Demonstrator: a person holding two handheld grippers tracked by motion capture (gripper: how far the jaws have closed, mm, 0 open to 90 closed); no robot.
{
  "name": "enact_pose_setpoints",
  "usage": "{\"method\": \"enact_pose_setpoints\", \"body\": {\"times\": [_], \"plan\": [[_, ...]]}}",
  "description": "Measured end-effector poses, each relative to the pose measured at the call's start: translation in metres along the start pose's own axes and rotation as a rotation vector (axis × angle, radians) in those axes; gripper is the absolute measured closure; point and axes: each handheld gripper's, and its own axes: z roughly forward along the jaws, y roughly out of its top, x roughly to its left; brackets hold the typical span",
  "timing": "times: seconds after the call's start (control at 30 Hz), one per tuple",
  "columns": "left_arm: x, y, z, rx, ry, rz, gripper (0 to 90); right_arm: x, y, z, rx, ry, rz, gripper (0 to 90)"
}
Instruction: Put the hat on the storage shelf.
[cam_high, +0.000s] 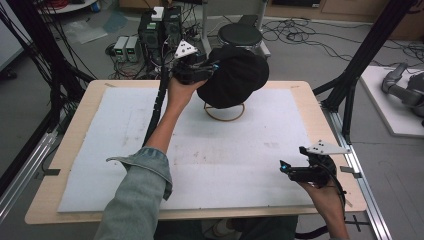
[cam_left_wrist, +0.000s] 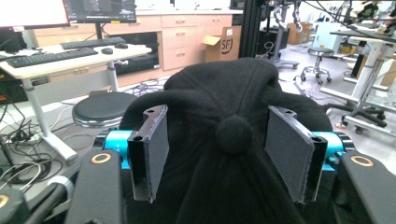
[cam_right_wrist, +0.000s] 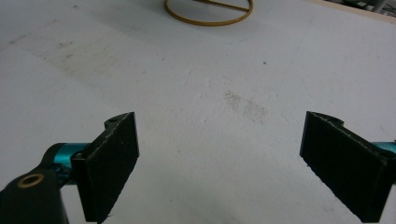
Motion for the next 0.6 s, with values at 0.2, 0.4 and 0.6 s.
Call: {"method": "enact_pose_setpoints", "body": {"times": [0.2, 0.4, 0.6], "plan": [[0.004, -0.007, -0.019, 0.028, 0.013, 0.030, 37.0, 0.002, 0.005, 0.008, 0.002, 0.013, -0.007, 11.4], [0.010, -0.017, -0.043, 0.054, 0.035, 0.032, 33.3, 0.003, 0.011, 0.019, 0.003, 0.027, -0.019, 11.4], [0.019, -0.024, -0.070, 0.072, 0.064, 0.039, 32.0, 0.004, 0.017, 0.031, 0.005, 0.045, -0.017, 11.4]]}}
